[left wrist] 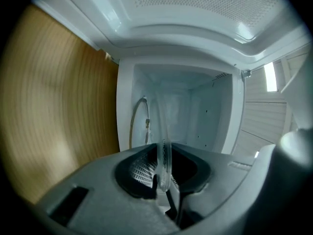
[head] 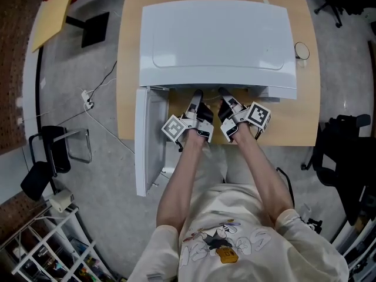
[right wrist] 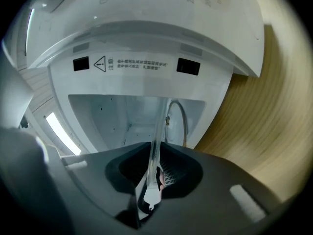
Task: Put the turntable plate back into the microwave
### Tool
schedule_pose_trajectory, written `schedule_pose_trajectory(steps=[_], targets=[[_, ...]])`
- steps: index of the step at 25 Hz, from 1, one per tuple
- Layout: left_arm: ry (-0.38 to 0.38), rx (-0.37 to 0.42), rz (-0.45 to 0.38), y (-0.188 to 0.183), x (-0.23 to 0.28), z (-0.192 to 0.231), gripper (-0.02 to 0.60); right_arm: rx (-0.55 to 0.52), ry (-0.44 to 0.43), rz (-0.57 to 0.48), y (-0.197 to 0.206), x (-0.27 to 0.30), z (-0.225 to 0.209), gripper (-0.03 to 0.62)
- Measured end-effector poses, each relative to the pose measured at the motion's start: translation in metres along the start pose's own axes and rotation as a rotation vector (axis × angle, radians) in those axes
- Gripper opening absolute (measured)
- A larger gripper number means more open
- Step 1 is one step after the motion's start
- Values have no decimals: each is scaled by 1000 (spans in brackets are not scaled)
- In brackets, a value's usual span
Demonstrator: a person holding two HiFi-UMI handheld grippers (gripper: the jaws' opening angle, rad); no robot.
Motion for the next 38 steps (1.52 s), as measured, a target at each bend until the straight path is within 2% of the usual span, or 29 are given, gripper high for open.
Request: schedule_pose_trajectory(steps=[8, 13, 16, 22, 26, 31, 36, 38], targets=[[-1, 0, 24, -4, 22, -2, 58, 6, 18, -40, -14, 8, -5, 73], [-13, 20, 40, -8, 31, -3, 55, 15, 1, 39, 8, 12, -2, 131], [-24, 21, 49, -12, 33, 0, 48, -6, 40, 45, 15, 13, -2, 70], [-27, 51, 70, -17, 37, -1, 64, 61, 6, -8, 11, 20, 8, 49], [7, 2, 92, -12, 37, -10, 101, 55, 14, -27, 7, 20, 11, 48], [-39, 6, 68, -4, 11, -4, 124, 37, 37, -25, 4, 18, 7, 48], [-170, 4, 38, 0, -22, 37, 164, 54, 38, -34, 4, 17, 6, 48], [-170, -16, 14, -2, -22, 42, 187, 57, 34, -34, 5, 18, 7, 48]])
Point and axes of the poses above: the fingertips, and each gripper's own axes: x forward along the fingers, z to its left, y out of its underside, the point moved 4 cm from there along -x, backward along the fingers, and after that the axes turned 4 degrees about x, right-handed, at the moved point
